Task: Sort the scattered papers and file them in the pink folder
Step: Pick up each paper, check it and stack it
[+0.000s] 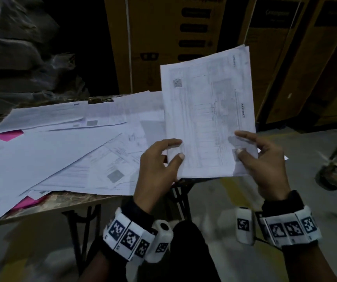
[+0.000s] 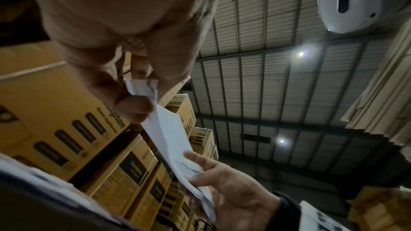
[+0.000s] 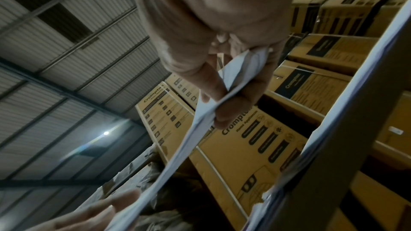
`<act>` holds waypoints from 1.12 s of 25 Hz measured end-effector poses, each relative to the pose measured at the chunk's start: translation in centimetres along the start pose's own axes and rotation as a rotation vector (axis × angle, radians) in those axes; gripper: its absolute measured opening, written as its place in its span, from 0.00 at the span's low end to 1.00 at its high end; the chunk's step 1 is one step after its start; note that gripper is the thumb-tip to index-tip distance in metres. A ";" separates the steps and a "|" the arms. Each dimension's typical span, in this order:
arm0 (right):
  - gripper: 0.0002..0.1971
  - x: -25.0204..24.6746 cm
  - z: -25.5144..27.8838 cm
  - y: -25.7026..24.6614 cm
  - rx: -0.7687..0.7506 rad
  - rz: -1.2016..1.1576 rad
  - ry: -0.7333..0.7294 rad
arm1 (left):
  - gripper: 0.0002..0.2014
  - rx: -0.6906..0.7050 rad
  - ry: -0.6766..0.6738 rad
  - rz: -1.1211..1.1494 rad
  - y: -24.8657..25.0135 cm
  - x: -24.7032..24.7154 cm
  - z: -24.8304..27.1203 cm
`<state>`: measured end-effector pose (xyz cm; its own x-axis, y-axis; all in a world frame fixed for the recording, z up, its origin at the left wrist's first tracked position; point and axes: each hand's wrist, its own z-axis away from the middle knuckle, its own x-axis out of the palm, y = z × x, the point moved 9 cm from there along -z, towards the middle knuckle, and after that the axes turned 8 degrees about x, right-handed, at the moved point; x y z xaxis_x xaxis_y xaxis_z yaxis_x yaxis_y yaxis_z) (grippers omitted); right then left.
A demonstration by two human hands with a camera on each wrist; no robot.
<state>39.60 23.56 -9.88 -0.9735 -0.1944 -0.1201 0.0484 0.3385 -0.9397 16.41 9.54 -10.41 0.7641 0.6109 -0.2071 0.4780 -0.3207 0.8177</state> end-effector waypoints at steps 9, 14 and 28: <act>0.25 -6.7 -7.4 3.9 0.045 0.365 -0.022 | 0.19 -0.014 -0.144 -0.354 -0.2 12.7 0.4; 0.28 -8.5 -9.8 6.8 0.149 0.530 -0.039 | 0.23 0.045 -0.245 -0.564 -0.2 15.5 0.8; 0.22 -9.2 -9.3 8.3 -0.010 0.763 -0.008 | 0.28 0.080 -0.299 -0.760 -2.4 15.7 2.3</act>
<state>46.86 36.68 -13.59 -0.6693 0.0900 -0.7375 0.7050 0.3901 -0.5922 28.23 18.25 -16.88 0.2967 0.4674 -0.8328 0.9327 0.0453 0.3577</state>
